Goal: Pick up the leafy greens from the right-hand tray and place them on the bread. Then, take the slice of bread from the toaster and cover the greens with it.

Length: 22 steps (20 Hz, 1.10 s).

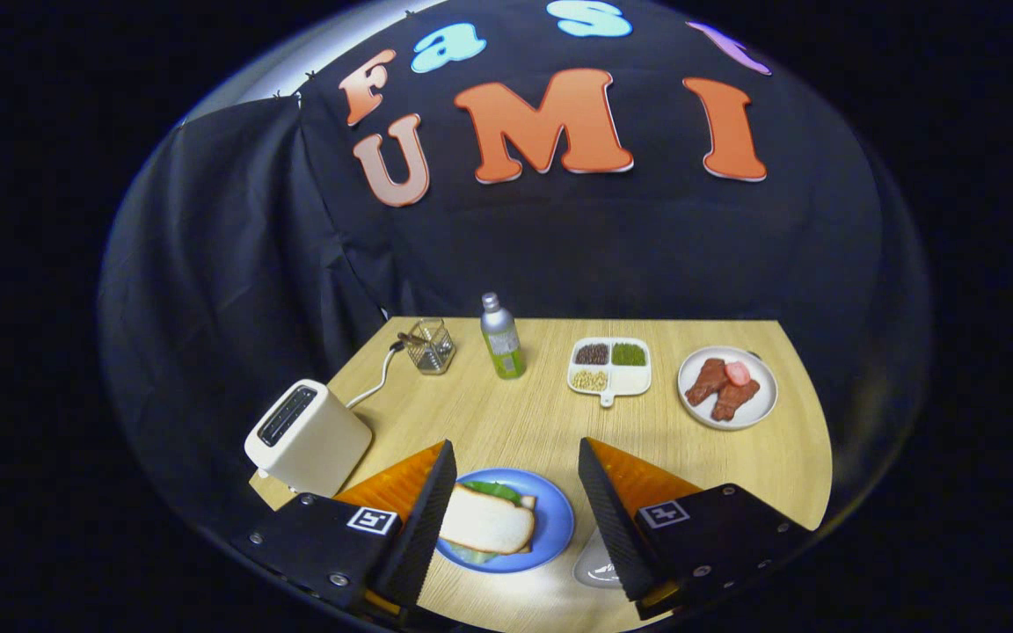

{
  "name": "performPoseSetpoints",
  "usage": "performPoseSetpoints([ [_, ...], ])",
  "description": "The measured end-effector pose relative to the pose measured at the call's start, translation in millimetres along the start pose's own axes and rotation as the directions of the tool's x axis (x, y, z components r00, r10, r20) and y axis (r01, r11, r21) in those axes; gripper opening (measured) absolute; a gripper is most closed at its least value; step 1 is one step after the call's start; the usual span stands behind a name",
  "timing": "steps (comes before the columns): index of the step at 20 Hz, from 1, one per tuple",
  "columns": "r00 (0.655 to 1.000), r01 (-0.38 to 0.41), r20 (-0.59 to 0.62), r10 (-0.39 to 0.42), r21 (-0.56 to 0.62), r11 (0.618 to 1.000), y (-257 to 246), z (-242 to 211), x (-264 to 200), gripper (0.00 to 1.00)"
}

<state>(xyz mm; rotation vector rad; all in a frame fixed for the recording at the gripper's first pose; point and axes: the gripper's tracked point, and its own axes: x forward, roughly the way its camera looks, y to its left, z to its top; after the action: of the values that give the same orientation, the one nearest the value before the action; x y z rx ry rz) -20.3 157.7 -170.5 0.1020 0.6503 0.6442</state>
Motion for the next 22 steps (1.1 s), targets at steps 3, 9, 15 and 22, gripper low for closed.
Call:
performPoseSetpoints([
  [3,0.994,0.025,0.107,-0.025,-0.002,1.0,2.3,38.8,-22.2,0.89],
  [9,0.935,0.129,0.339,-0.105,-0.047,0.991,3.1,119.8,-80.9,0.94],
  [15,0.827,0.243,0.534,-0.174,-0.061,0.968,6.5,187.3,-143.8,0.95],
  [22,0.732,0.321,0.64,-0.234,-0.021,0.947,1.2,218.8,-191.5,0.97],
])
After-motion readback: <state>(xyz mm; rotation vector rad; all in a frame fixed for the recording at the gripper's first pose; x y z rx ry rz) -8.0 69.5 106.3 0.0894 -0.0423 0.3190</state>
